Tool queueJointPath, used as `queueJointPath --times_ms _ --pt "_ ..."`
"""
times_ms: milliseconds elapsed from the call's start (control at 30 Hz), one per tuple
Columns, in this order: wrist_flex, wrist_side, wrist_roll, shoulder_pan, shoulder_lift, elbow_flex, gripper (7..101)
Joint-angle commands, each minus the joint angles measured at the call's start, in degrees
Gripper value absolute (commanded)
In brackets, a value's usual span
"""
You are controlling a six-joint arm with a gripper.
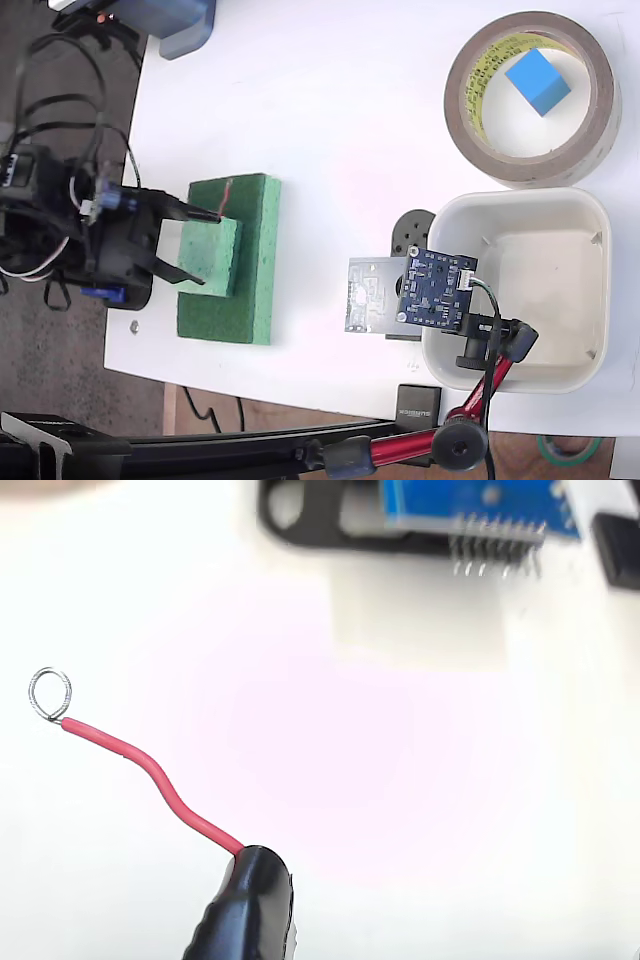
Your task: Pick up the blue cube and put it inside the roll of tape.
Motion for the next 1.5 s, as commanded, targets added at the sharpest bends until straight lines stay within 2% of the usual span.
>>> queueJointPath --times_ms 33,1500 --pt "-0.18 -0.09 0.26 0.26 0.0 1.14 100.3" --pt "-0.88 0.26 1.05 0.62 0.0 3.25 100.3"
